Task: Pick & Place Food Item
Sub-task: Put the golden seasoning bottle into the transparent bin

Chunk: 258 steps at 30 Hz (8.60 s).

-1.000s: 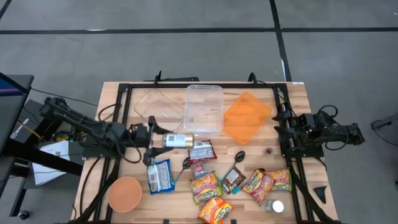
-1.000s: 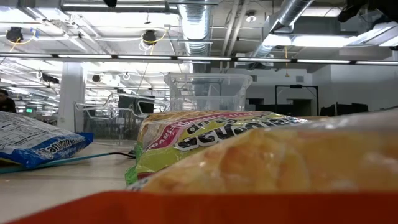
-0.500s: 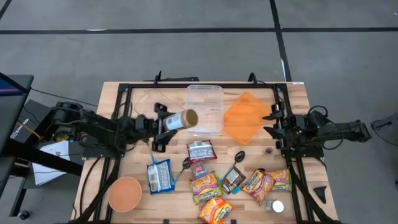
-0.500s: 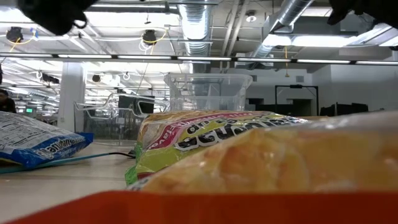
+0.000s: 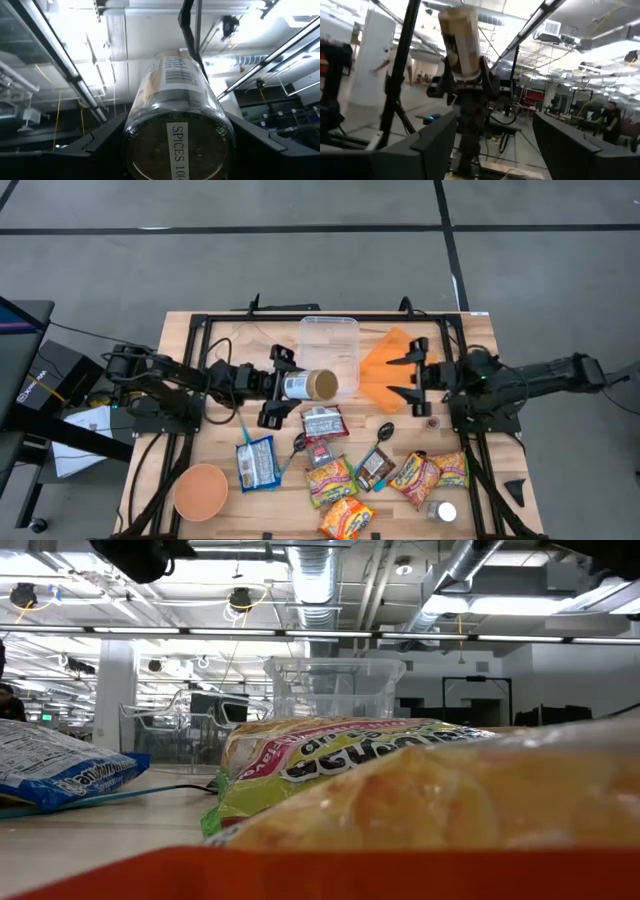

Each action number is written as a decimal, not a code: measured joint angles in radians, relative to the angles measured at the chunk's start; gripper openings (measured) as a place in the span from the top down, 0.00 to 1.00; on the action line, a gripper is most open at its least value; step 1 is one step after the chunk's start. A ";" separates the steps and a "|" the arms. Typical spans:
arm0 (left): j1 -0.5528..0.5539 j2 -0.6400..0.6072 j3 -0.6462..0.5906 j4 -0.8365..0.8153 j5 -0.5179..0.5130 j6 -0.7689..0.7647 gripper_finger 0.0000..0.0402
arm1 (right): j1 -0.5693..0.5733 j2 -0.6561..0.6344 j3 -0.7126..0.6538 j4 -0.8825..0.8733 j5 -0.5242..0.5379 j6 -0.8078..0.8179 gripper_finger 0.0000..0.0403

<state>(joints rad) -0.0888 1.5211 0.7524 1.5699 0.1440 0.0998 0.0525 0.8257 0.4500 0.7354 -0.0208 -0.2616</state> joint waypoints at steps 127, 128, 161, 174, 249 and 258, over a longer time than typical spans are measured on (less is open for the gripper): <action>-0.012 0.003 0.052 -0.113 0.158 0.173 0.32 | 0.094 0.609 0.658 -0.112 -0.164 -0.323 0.01; -0.011 0.003 0.052 -0.125 0.159 0.154 0.32 | 0.090 0.606 0.658 -0.116 -0.169 -0.322 0.01; 0.049 0.003 0.051 -0.285 0.133 -0.038 0.32 | 0.063 0.592 0.669 -0.155 -0.323 -0.287 0.01; 0.069 0.003 0.051 -0.291 0.134 -0.054 0.32 | 0.063 0.593 0.669 -0.165 -0.319 -0.274 0.02; -0.003 0.004 0.051 -0.584 -0.401 0.440 0.30 | 0.063 0.535 0.669 -0.473 0.076 -0.154 0.33; -0.003 0.004 0.051 -0.587 -0.407 0.438 0.33 | 0.062 0.534 0.669 -0.487 0.076 -0.157 0.33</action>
<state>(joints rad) -0.0914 1.5249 0.8032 0.9833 -0.2632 0.5377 0.1146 1.3602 1.1194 0.2486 0.0556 -0.4186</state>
